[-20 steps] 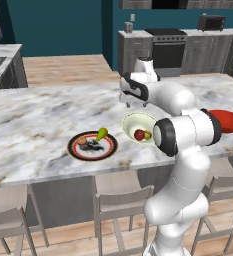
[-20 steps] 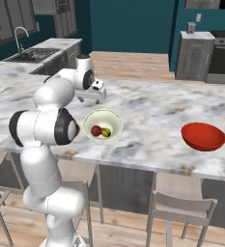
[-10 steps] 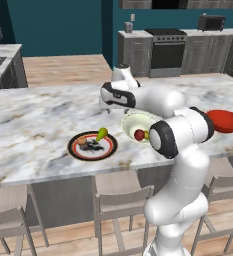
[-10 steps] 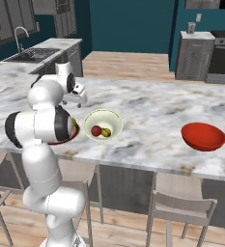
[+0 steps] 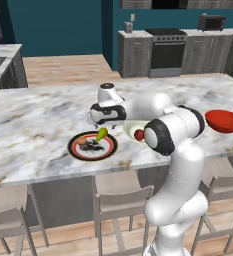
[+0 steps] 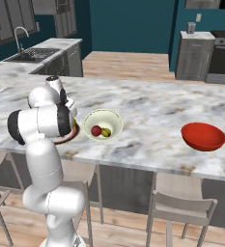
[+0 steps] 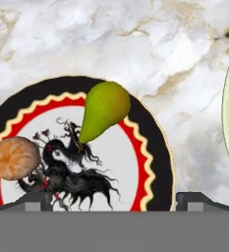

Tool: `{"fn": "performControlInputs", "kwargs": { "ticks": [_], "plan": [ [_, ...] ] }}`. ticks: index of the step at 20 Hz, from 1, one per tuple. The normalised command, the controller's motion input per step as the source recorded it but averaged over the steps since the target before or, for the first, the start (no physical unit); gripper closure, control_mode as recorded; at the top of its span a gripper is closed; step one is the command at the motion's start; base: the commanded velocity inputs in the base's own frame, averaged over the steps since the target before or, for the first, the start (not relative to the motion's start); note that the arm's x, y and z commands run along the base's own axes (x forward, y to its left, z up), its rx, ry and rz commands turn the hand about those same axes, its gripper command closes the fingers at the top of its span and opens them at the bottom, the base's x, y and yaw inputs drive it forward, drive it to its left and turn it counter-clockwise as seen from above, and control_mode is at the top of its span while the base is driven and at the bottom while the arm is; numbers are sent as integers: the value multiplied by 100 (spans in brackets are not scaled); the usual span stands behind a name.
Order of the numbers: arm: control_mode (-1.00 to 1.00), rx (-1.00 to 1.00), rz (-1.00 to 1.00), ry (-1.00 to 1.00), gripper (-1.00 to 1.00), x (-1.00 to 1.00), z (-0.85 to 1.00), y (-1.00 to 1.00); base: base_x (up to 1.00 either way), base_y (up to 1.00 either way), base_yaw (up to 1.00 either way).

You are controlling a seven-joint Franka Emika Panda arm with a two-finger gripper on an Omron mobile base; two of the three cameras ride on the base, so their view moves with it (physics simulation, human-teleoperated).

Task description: Take the fruits from the plate on the dining counter and place two fruits in each bowl.

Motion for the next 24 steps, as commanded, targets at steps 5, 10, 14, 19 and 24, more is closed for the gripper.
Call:
{"fn": "performControlInputs", "kwargs": {
  "ticks": [5, 10, 14, 19, 24],
  "plan": [
    [-100, 0, 0, 0, -100, 18, -14, 3, 0, 0, 0],
    [-100, 0, 0, 0, -100, 43, -30, 16, 0, 0, 0],
    [-100, 0, 0, 0, -100, 40, -21, 12, 0, 0, 0],
    [-100, 0, 0, 0, -100, 27, -14, 0, 0, 0, 0],
    [-100, 0, -5, 0, -100, 12, -31, 0, 0, 0, 0]
  ]
}}
